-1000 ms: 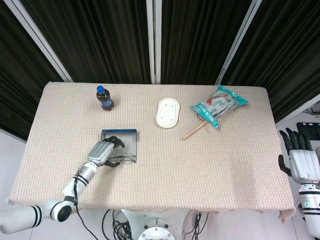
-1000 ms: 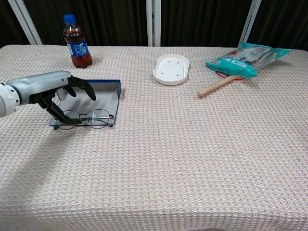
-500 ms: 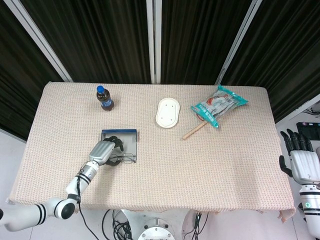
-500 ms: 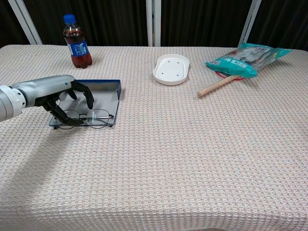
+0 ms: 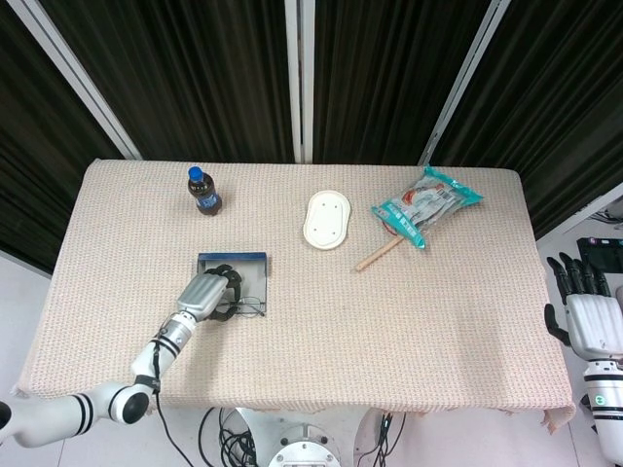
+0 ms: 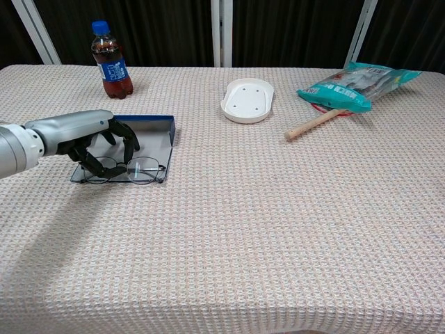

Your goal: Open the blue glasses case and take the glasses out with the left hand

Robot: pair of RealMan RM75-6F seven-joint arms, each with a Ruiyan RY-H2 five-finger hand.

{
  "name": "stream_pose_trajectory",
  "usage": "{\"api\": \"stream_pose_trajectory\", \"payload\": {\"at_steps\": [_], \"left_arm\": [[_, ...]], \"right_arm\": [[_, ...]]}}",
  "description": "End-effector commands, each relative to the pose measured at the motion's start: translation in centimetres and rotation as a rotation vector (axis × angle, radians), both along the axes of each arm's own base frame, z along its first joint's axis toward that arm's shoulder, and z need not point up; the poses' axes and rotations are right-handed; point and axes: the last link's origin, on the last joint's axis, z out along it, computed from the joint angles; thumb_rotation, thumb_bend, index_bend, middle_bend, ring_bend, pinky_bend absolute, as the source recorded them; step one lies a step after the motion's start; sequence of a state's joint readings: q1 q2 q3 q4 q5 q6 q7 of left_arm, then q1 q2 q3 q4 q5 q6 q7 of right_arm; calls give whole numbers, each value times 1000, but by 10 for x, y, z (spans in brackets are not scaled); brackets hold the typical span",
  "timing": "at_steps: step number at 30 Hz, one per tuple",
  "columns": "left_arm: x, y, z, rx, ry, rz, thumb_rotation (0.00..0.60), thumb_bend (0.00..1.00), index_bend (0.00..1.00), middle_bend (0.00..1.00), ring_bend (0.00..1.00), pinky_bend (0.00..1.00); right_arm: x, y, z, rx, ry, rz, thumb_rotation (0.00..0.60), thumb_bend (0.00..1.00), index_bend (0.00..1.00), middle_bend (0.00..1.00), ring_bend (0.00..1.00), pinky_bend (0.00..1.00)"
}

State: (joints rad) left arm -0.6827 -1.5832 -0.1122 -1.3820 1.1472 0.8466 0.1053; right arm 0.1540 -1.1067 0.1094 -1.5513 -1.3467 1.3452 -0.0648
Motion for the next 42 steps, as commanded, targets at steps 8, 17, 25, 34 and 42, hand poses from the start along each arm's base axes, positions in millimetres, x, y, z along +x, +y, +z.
{"api": "stream_pose_trajectory", "payload": {"at_steps": [8,17,25,34,42], "left_arm": [[-3,2,-3,-3,14,3,600,422,587,280,92,231],[-6,2,-4,-3,8,13,600,472,654,305,94,231],[-1,4,9,27,-33,8,600,480,694,330,103,231],[-12,-1,53,104,-59,32,600,481,697,338,105,231],[-51,-13,94,201,-22,123,600,484,702,347,114,233]], "right_arm": [[-2,1,1,0,1,-5,600,506,0,0,0,0],[-2,3,1,-3,1,-2,600,506,0,0,0,0],[-1,2,1,-4,3,1,600,506,0,0,0,0],[2,1,3,-8,11,6,600,506,0,0,0,0],[6,0,0,2,12,14,600,505,0,0,0,0]]}}
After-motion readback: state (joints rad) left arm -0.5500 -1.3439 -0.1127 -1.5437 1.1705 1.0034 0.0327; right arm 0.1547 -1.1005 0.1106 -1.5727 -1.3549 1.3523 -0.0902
